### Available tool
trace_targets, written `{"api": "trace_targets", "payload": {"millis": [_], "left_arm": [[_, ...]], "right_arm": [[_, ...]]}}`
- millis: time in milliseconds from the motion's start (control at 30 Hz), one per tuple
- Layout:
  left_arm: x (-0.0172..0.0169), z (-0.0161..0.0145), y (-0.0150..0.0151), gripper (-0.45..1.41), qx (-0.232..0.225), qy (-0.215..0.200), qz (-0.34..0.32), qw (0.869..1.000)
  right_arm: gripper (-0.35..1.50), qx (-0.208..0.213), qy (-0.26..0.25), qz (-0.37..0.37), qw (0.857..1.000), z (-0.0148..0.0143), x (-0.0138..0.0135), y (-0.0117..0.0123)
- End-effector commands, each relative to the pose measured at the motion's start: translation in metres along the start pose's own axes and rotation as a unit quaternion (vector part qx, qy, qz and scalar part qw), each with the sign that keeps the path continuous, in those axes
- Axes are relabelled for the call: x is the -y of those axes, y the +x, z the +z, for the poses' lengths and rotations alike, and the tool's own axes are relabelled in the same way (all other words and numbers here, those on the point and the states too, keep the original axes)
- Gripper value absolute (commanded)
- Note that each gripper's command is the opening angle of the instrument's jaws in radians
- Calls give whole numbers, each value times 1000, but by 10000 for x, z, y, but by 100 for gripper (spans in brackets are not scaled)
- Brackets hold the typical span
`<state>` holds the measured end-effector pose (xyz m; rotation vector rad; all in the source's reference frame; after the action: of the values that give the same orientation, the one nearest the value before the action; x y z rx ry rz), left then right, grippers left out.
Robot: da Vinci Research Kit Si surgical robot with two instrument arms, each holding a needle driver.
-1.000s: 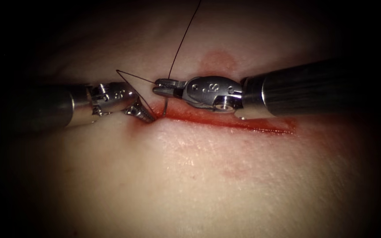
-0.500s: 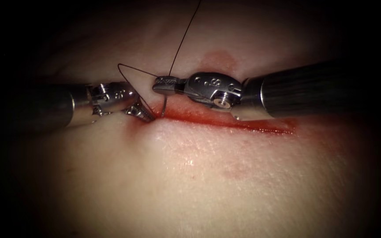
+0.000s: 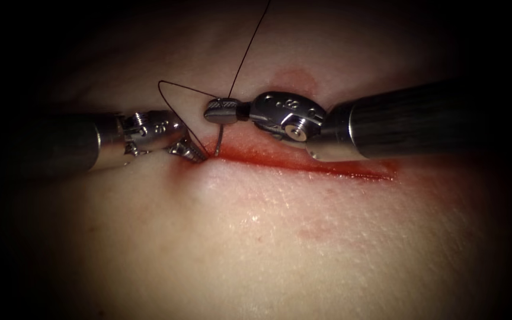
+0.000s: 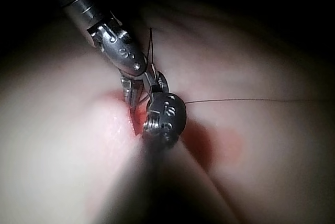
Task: Wound Closure
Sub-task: Use the right gripper to throw the needle through the bottom of the incision.
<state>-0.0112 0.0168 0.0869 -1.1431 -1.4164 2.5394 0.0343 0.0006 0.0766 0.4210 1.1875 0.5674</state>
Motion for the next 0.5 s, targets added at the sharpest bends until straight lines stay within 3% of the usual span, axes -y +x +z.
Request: {"api": "trace_targets", "payload": {"millis": [33, 500], "left_arm": [[6, 6, 0, -35, 0, 0, 0, 1000], [6, 6, 0, -35, 0, 0, 0, 1000]], "right_arm": [[-35, 1, 5, 7, 1000, 9, -1, -6], [-35, 8, 60, 98, 993, 17, 8, -22]]}}
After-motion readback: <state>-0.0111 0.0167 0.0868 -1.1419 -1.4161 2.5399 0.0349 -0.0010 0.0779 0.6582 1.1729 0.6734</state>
